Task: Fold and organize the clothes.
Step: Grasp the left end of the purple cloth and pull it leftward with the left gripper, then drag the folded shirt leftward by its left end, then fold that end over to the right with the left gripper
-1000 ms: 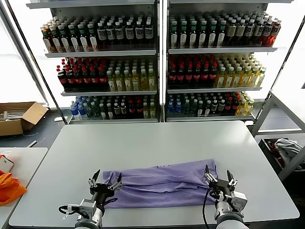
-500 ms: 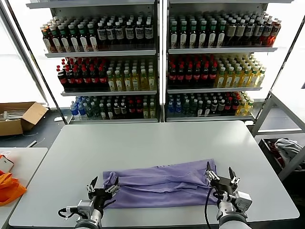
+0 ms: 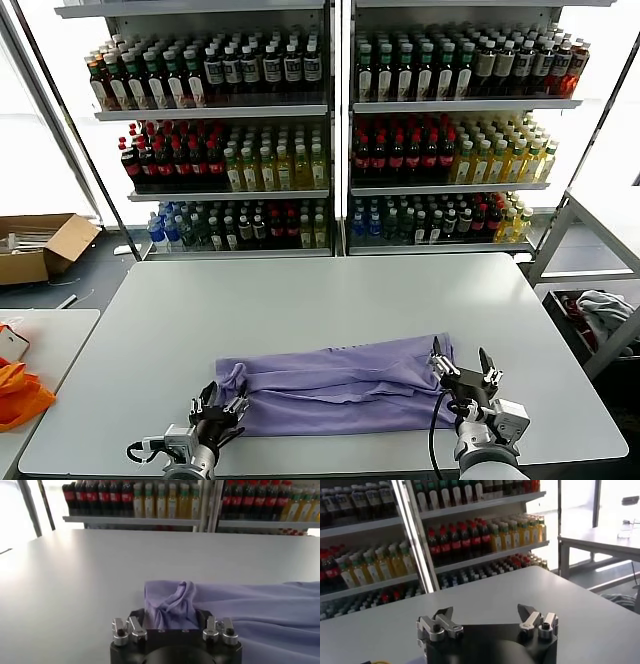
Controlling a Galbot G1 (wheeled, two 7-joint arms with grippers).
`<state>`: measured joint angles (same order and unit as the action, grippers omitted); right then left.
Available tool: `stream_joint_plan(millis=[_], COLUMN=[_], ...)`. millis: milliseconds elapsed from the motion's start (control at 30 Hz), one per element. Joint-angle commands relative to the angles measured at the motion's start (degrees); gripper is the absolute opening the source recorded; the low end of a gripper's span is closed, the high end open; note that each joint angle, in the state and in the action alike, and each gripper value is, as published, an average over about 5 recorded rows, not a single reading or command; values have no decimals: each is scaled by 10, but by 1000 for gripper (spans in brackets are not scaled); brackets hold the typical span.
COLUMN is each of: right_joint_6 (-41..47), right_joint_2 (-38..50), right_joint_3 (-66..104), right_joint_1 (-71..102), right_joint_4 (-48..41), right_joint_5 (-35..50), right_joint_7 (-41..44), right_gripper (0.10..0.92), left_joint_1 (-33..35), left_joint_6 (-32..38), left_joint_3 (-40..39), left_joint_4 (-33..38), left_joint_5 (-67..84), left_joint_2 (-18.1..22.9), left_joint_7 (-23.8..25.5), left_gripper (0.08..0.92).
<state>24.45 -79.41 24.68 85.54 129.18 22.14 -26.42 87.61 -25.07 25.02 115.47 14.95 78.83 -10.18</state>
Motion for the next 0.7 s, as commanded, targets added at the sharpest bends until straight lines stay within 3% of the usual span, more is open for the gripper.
stream_joint_plan(millis=[33,433,533,700], right_joint_6=[0,4,8,14], right_joint_2=[0,0,1,7], right_joint_3=[1,2,1,0], right_joint_1=[-1,-15,-19,-25], right_joint_4=[0,-4,-4,-4], right_joint_5=[1,0,0,0], right_joint_7=[-1,-2,-2,0], right_gripper=[823,823,823,823], left_joint_1=[2,-1,-1,-7], left_joint_6=[-7,18,26,34], left_joint_3=[-4,-2,8,61], left_joint_4=[-12,-16,-8,23], left_joint_5=[12,-10,-14,-9], left_joint_2=[4,4,1,-21], left_joint_7=[11,21,19,15], left_gripper=[500,156,113,111])
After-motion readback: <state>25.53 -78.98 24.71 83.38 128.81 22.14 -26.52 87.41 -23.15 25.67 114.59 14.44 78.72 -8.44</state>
